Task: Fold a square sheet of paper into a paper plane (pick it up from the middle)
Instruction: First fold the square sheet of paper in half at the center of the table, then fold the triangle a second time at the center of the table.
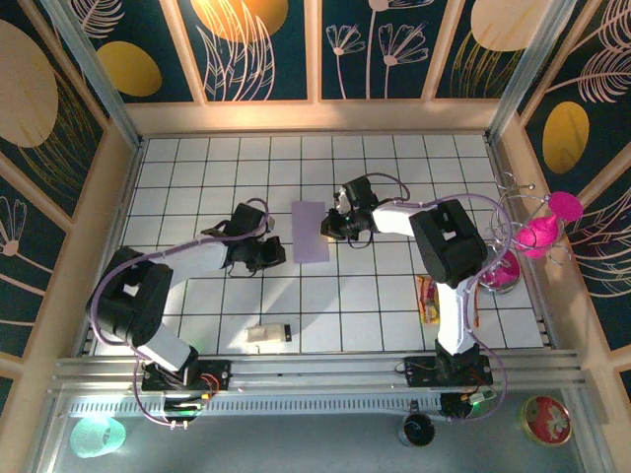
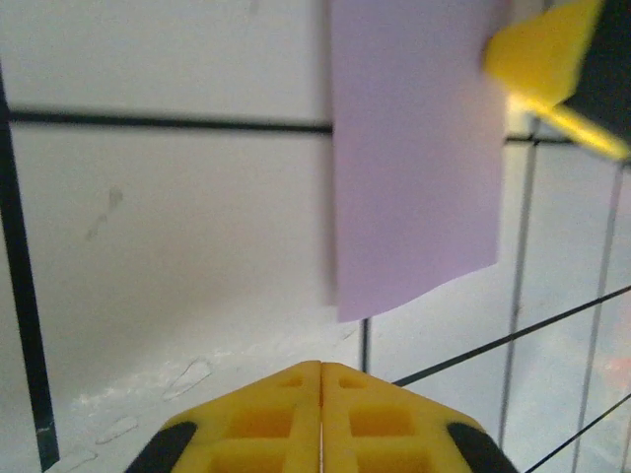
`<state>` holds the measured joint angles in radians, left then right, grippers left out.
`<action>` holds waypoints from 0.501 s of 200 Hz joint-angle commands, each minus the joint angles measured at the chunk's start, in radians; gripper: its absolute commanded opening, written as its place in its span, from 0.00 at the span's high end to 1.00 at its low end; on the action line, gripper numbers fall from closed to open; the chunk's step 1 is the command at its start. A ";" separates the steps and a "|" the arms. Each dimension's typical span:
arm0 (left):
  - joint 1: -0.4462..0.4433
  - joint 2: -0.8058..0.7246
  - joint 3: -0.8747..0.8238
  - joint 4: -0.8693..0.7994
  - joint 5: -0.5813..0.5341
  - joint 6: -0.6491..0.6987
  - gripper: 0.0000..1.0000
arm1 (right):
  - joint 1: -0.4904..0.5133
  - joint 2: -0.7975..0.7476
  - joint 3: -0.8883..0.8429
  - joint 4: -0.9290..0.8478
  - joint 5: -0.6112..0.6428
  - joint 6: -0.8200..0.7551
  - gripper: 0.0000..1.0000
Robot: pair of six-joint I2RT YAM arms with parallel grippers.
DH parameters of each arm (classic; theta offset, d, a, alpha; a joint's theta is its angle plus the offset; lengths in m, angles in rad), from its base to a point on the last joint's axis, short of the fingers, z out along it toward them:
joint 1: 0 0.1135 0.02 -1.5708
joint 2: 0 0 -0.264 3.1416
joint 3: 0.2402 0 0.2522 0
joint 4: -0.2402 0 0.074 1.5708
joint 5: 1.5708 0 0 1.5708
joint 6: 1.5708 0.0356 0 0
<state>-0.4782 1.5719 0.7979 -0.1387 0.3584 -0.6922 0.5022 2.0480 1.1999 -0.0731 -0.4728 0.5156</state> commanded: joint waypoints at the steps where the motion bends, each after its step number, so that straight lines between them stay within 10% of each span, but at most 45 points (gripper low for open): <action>1: 0.004 -0.038 0.009 0.116 -0.067 -0.083 0.86 | -0.028 0.036 -0.012 -0.234 0.229 -0.057 0.94; 45: 0.015 0.008 0.027 0.312 0.028 -0.170 0.65 | -0.028 -0.141 0.065 -0.057 0.002 0.034 0.74; 100: 0.011 0.171 0.166 0.316 0.113 -0.150 0.56 | -0.044 -0.333 -0.249 0.190 0.053 0.236 0.60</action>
<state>-0.4694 1.6676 0.8810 0.1726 0.4217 -0.8581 0.4725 1.7660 1.0767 -0.0010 -0.4442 0.6403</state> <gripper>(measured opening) 0.437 0.392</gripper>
